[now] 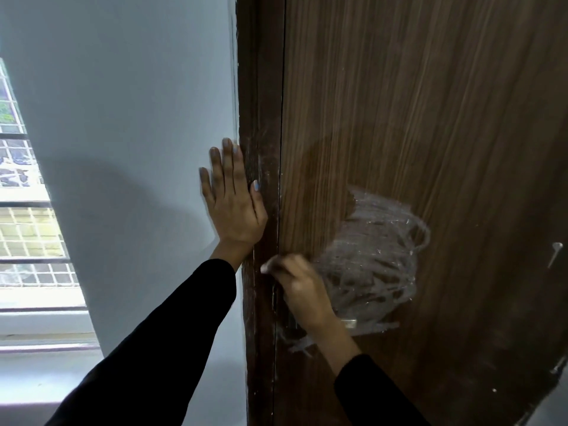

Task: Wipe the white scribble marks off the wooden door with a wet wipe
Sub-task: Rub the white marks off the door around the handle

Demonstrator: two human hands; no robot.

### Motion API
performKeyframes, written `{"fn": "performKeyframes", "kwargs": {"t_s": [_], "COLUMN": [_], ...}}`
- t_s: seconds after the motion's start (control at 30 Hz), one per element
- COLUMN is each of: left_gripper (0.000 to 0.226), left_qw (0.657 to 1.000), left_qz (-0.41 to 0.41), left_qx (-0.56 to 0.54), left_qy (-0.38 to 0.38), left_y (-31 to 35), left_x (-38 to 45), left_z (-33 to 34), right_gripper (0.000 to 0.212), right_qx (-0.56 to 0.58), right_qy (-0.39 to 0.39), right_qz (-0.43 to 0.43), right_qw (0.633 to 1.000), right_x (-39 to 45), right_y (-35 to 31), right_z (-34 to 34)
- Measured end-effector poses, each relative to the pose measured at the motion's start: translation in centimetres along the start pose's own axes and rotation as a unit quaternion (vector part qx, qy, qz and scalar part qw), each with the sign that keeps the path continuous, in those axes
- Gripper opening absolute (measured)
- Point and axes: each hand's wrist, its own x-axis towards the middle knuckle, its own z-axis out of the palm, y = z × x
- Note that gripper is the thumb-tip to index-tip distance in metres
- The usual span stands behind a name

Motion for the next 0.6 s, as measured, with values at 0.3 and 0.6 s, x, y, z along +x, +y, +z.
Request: {"fn": "performKeyframes", "kwargs": {"t_s": [0.3, 0.6], "left_gripper": [0.059, 0.058], "left_qw": [1.0, 1.0], "left_qz": [-0.01, -0.01], "left_qx": [0.004, -0.007], "left_qy": [-0.01, -0.001], "left_y": [0.2, 0.1], "left_x": [-1.0, -1.4], "left_z": [0.1, 0.3], "right_gripper": [0.026, 0.032], "right_qx": [-0.075, -0.044], "right_qy": [0.105, 0.086], "right_qz": [0.097, 0.155], "right_qw": [0.987, 0.983], "right_x": [0.8, -1.7], "right_y": [2.9, 4.1], "right_z": [-3.0, -2.9]}}
